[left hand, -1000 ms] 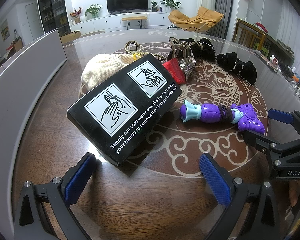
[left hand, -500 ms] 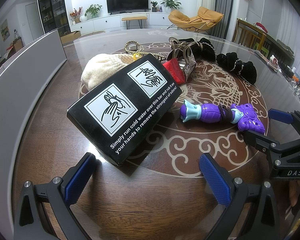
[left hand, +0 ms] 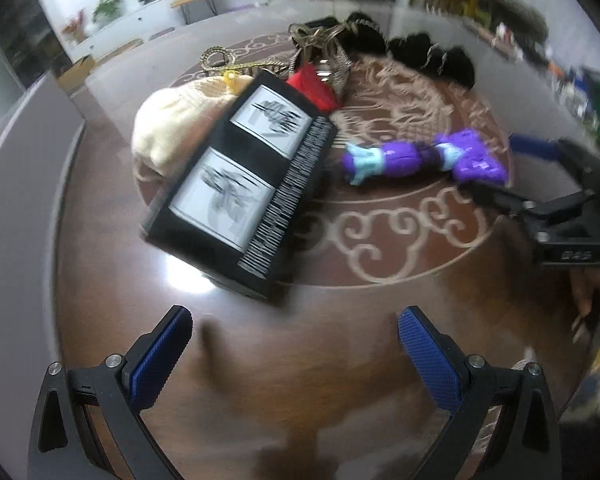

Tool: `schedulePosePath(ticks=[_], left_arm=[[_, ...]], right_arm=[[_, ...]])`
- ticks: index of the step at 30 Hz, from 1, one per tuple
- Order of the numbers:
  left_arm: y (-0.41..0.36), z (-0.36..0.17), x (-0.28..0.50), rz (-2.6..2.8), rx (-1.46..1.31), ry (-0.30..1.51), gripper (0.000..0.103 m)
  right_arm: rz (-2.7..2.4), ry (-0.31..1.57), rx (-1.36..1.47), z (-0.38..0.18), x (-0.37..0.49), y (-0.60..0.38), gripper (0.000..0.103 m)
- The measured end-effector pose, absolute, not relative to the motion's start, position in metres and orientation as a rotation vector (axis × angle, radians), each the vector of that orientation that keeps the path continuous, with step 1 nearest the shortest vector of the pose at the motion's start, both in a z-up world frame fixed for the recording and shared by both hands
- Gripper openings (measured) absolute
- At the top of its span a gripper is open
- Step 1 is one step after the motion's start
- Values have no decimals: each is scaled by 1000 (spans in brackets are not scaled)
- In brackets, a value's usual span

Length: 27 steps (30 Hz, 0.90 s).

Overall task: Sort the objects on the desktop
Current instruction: 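Grasp the black soap box with the left tool while the right tool grasps the purple toy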

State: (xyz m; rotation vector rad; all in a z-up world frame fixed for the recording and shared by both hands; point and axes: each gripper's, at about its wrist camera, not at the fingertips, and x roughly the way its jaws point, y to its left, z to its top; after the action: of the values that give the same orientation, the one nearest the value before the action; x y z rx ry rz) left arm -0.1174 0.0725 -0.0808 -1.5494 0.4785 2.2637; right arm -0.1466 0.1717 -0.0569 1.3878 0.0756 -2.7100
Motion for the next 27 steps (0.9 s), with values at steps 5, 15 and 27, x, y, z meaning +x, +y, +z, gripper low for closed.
schedulePosePath(ticks=[5,15,27], left_arm=[[76,-78,-159,2273,-1576,547,103],[80,-50,-161,2299,-1379,452,60],[10,-43,-86,2361,-1411,4,96]], right_arm=[[-2710,76,1388,-57,-147,172,103],[-2712,86,1392,-57,-146,173,103],[-2712,86,1392,-57,-146,173,103]])
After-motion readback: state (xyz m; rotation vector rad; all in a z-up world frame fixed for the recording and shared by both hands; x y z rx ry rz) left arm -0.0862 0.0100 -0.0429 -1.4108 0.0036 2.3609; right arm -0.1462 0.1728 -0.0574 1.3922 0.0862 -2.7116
